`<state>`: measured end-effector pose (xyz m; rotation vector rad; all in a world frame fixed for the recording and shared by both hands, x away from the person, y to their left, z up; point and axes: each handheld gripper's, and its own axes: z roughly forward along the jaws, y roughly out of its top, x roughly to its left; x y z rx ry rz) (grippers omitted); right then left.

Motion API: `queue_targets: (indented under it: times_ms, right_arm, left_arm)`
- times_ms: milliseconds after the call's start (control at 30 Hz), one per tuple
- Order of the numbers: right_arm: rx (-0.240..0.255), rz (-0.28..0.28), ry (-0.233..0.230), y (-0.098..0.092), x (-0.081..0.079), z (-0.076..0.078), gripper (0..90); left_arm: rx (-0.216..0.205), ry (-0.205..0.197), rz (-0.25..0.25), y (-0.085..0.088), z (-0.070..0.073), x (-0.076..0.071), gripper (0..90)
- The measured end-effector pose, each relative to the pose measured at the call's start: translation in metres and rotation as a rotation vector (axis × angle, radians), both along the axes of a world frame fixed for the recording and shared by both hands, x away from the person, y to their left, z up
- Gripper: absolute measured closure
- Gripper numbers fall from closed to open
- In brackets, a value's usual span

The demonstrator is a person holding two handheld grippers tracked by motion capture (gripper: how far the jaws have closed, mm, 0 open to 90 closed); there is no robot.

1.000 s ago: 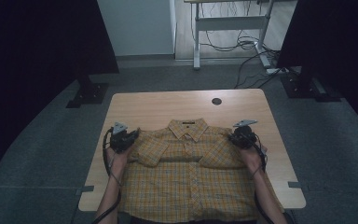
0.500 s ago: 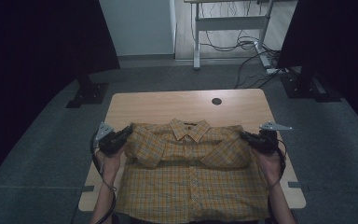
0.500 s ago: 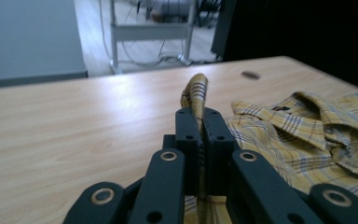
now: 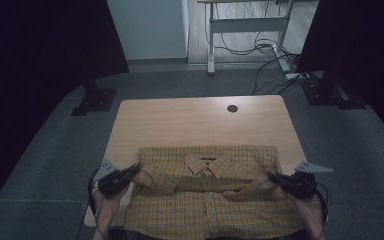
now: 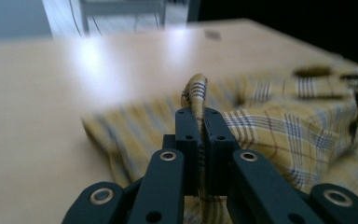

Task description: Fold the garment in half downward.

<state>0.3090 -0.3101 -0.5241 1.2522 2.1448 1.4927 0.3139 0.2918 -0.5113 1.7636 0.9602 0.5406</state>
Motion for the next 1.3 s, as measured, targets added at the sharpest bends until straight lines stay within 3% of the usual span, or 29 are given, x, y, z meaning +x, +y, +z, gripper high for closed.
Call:
queue_targets:
  times_ms: [133,233,367,567,700,933,1067,1200,1300]
  right_arm:
    - [-0.047,0.018,0.096,-0.002,-0.014,-0.023,83.0]
    - [-0.097,0.017,0.154,-0.001,-0.013,-0.036,82.3]
    - [-0.137,0.012,0.159,0.004,-0.004,-0.039,82.3]
    - [-0.189,-0.034,0.142,0.014,0.026,-0.036,82.3]
    - [-0.208,-0.065,0.14,0.018,0.048,-0.035,82.3]
    - [-0.188,-0.12,0.149,0.02,0.084,-0.034,82.0]
    - [-0.161,-0.147,0.15,0.02,0.099,-0.035,81.8]
    - [-0.141,-0.165,0.144,0.021,0.111,-0.036,82.1]
    - [-0.16,-0.171,0.133,0.021,0.113,-0.031,82.8]
  left_arm:
    - [0.042,0.077,-0.012,-0.004,-0.021,-0.012,86.1]
    - [0.147,0.113,-0.008,-0.011,-0.032,-0.011,85.4]
    - [0.225,0.141,-0.002,-0.018,-0.041,0.002,84.1]
    - [0.276,0.139,0.033,-0.023,-0.04,0.031,83.7]
    - [0.268,0.147,0.059,-0.025,-0.039,0.055,83.5]
    - [0.23,0.154,0.109,-0.028,-0.04,0.089,83.1]
    - [0.198,0.163,0.146,-0.029,-0.041,0.101,82.9]
    - [0.207,0.17,0.177,-0.033,-0.039,0.11,82.9]
    - [0.217,0.128,0.186,-0.03,-0.03,0.109,85.5]
